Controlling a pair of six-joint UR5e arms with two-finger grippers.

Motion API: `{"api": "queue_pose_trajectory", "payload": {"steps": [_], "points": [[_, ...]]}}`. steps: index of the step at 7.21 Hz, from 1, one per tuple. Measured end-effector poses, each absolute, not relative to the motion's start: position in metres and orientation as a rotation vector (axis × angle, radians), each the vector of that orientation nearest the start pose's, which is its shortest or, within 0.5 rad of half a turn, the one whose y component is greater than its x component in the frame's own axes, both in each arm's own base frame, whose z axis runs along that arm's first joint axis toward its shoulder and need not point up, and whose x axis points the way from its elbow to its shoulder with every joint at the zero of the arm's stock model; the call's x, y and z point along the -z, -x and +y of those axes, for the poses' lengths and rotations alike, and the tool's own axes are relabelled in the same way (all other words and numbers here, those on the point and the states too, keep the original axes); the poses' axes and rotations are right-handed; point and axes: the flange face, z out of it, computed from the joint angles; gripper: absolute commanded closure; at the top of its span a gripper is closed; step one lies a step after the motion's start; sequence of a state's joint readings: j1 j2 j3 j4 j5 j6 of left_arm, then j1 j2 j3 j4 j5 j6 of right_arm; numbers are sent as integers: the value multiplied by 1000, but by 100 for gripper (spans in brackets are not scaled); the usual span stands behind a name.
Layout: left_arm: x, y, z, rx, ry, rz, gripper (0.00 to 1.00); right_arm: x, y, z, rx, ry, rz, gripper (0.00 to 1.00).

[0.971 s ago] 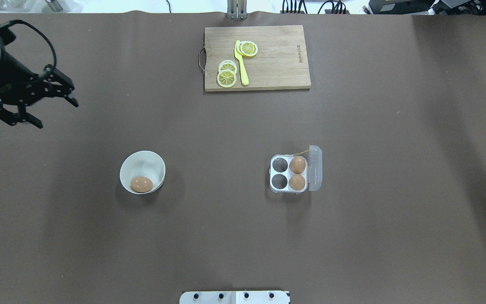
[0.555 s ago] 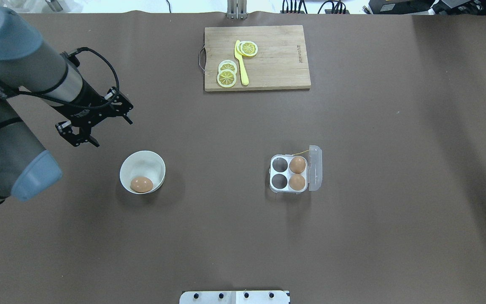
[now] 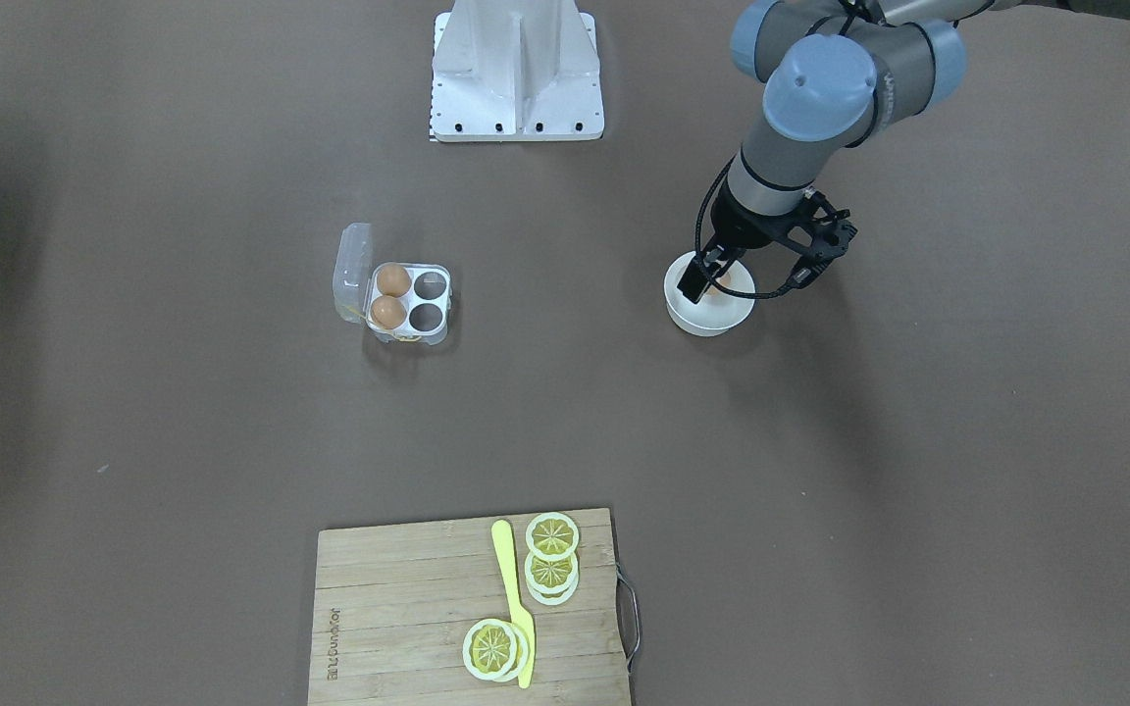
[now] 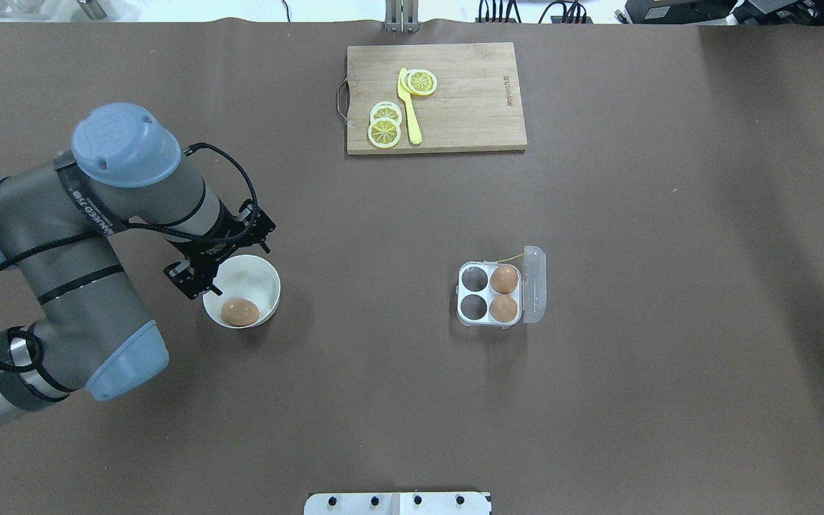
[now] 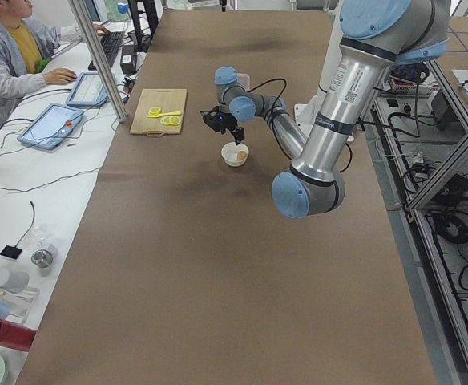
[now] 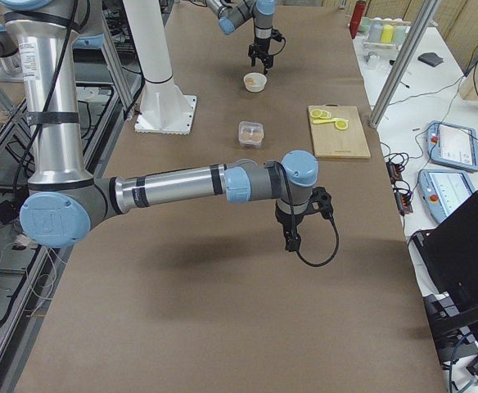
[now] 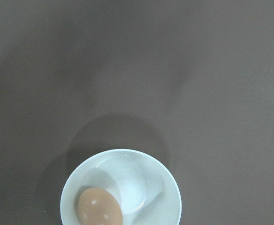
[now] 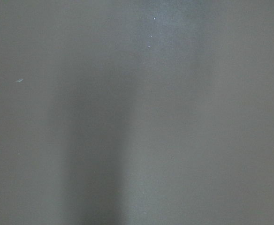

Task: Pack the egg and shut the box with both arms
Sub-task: 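Move the left gripper over the white bowl toward the brown egg, then lower the left gripper into the bowl and grasp the brown egg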

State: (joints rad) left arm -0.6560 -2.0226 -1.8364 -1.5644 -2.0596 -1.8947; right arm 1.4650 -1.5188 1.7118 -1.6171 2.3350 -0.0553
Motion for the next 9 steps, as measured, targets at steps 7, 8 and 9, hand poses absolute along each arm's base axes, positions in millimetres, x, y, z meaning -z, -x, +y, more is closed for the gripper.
{"api": "queue_pose_trajectory", "payload": {"steps": [7,8,9], "points": [[-308,-462,-426,778,350,729,31,-568,-9,-520,210,-121,-769,0],[-313,-467,-425,791,358,729,31,-568,-9,-520,211,-121,-769,0],[-317,-470,-425,798,362,733,31,-568,-9,-520,211,-121,-769,0]]}}
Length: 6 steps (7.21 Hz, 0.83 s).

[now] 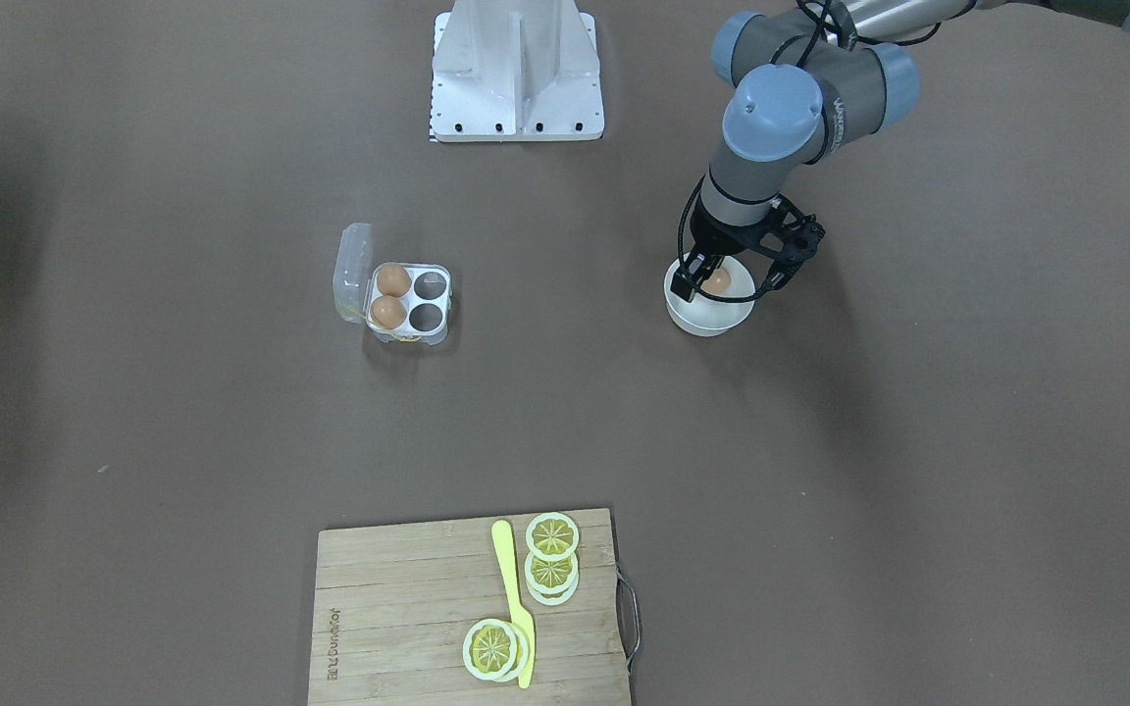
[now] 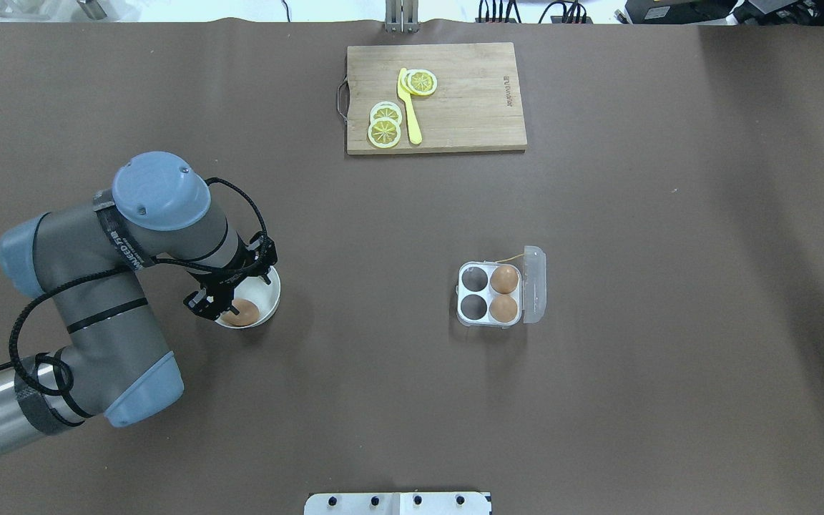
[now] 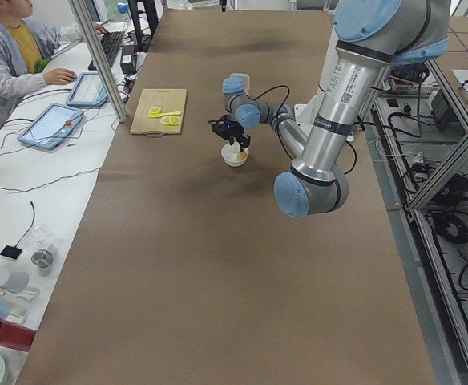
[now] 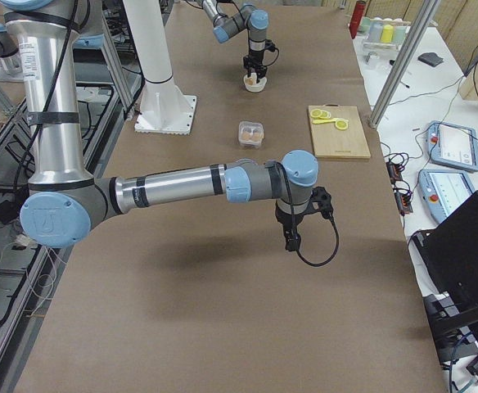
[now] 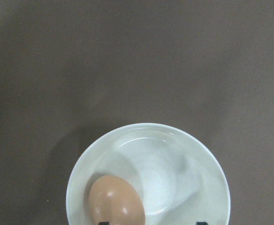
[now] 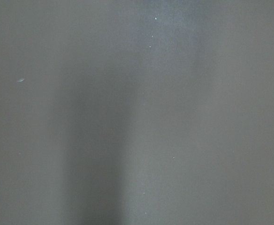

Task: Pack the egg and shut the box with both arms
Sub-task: 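Lower the left gripper into the bowl and grasp the brown egg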

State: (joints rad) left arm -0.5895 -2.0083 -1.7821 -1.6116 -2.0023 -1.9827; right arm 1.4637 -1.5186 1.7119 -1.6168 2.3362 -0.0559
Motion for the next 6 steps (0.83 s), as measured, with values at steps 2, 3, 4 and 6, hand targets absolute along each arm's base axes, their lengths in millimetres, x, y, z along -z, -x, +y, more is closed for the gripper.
{"api": "queue_pose_trajectory", "payload": {"steps": [2,3,4,6], "points": [[-320,-473,-425,807,366,735,30,-568,-8,-520,212,-120,-769,0],[-320,-473,-424,814,368,736,30,-568,-8,-520,212,-120,-769,0],[-320,-473,-424,820,371,734,30,-568,-7,-520,213,-119,-769,0],[-326,-471,-422,828,374,722,30,-567,-7,-520,214,-120,-769,0]]}}
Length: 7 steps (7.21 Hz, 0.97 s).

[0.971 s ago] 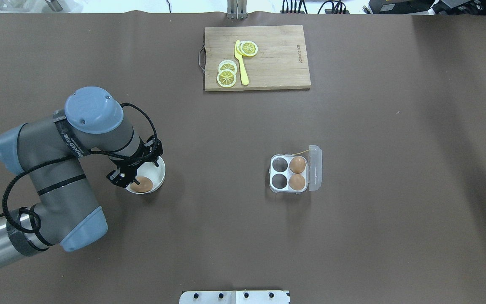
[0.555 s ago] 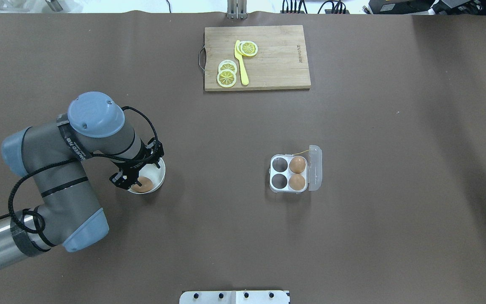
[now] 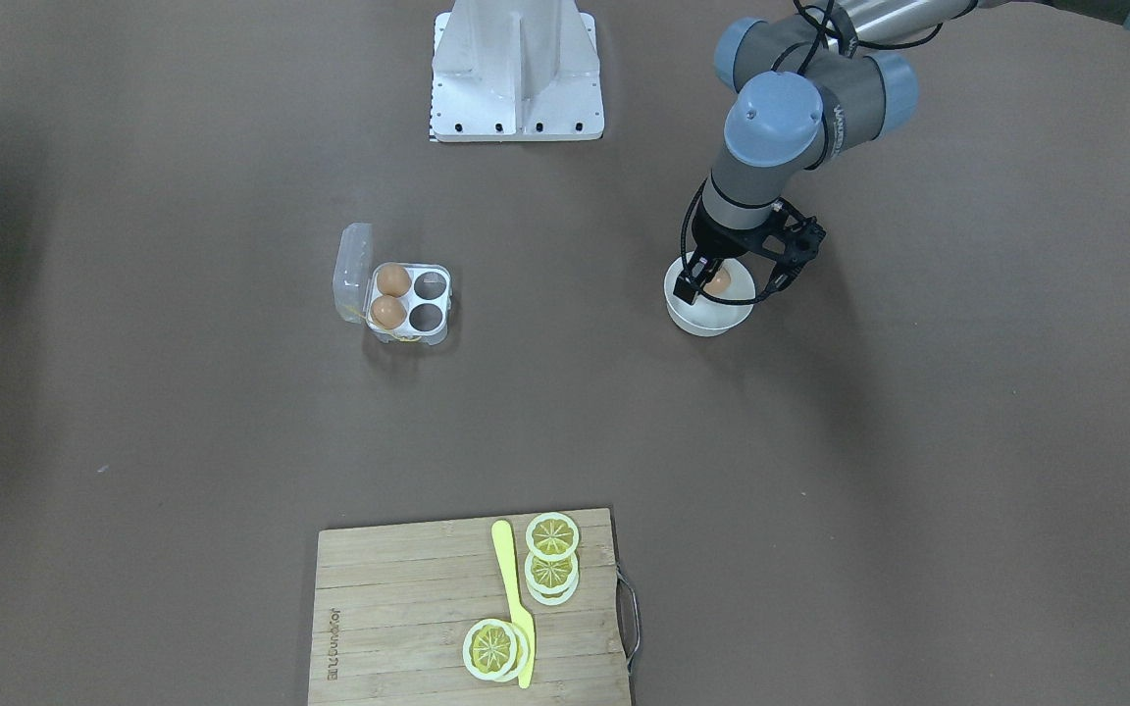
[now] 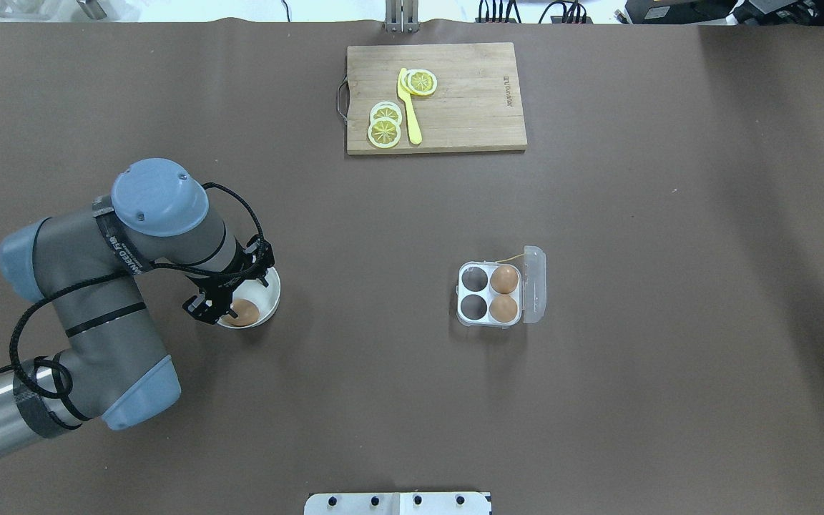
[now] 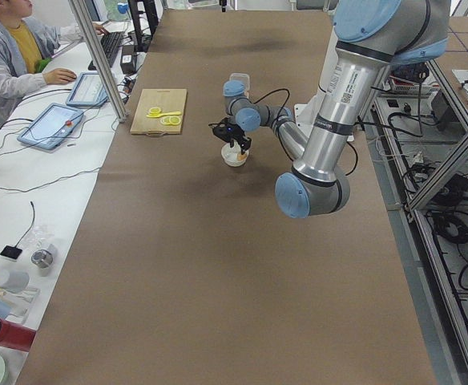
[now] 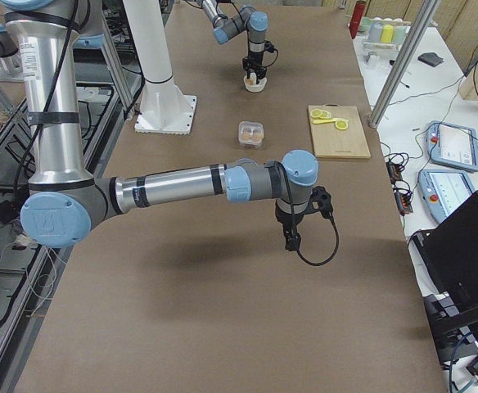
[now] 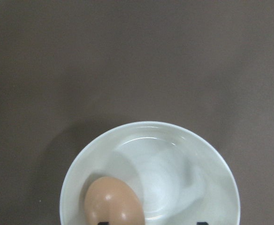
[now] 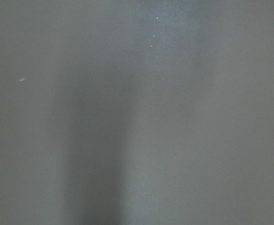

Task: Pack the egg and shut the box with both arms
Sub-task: 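Lower the left gripper into the bowl and grasp the brown egg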

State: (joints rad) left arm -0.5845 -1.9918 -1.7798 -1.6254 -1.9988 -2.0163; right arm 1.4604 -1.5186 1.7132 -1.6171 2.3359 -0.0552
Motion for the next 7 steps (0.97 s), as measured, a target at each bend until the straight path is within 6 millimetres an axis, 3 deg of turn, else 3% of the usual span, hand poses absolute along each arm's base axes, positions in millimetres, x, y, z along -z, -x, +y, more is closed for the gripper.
{"api": "queue_pose_trajectory", "payload": {"steps": [4,7], "points": [[-336,-472,-416,845,386,700,31,-567,-7,-520,214,-120,-769,0],[-335,-481,-404,850,402,695,42,-568,-7,-520,214,-120,-768,0]]}}
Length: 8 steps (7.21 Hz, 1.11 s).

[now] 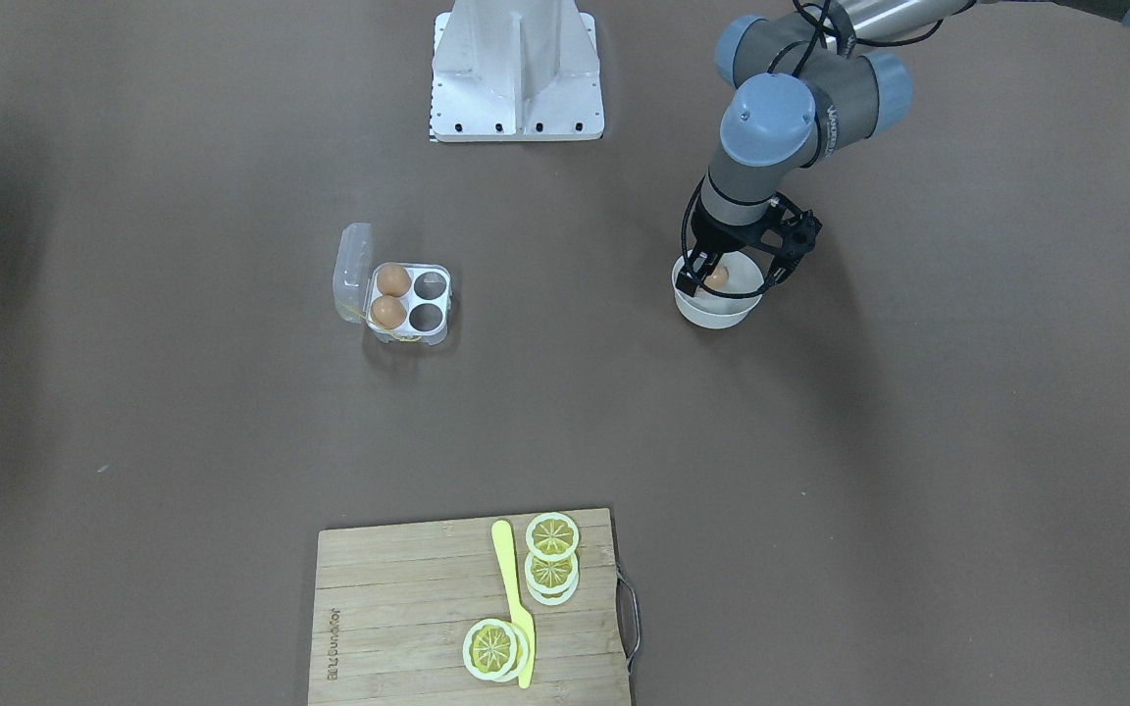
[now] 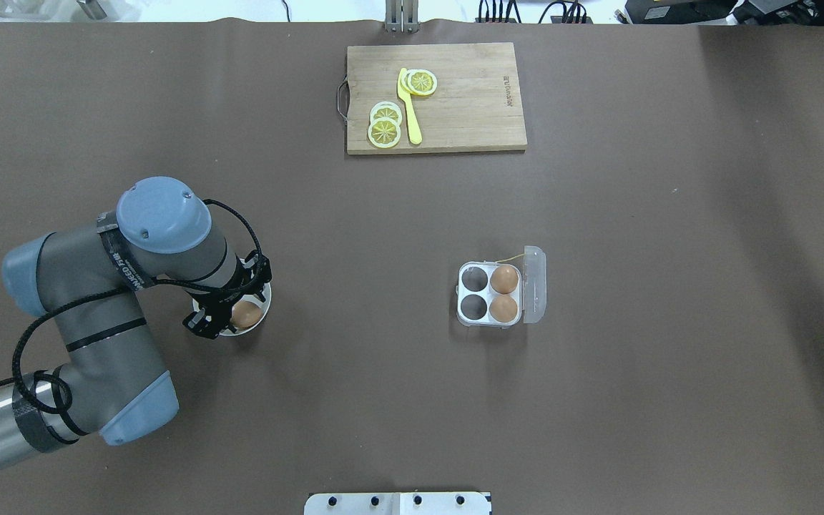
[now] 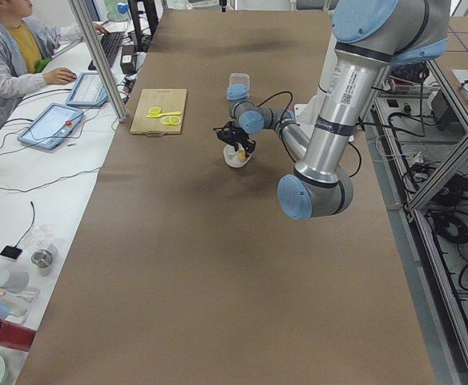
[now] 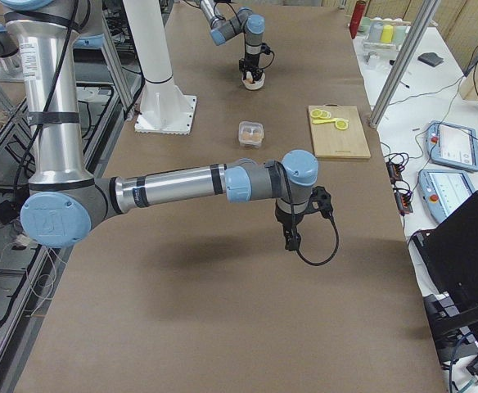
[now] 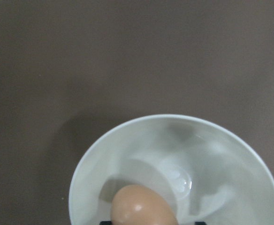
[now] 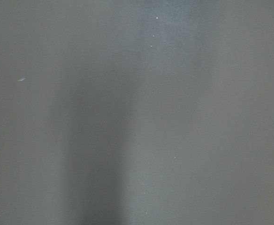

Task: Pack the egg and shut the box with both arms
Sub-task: 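Lower the left gripper into the bowl and grasp the brown egg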

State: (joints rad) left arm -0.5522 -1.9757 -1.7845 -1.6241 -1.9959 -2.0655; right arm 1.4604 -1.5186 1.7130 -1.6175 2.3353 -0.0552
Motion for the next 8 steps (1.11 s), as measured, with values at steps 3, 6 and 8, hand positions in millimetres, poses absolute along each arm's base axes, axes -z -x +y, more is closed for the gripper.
{"api": "queue_pose_trajectory", "payload": {"steps": [3,6,8], "points": [[-338,-481,-402,854,406,688,63,-567,-7,-520,214,-120,-769,0],[-338,-478,-402,857,406,687,100,-566,-7,-521,215,-123,-769,0],[-325,-467,-404,809,380,720,100,-564,-7,-521,216,-126,-768,0]]}}
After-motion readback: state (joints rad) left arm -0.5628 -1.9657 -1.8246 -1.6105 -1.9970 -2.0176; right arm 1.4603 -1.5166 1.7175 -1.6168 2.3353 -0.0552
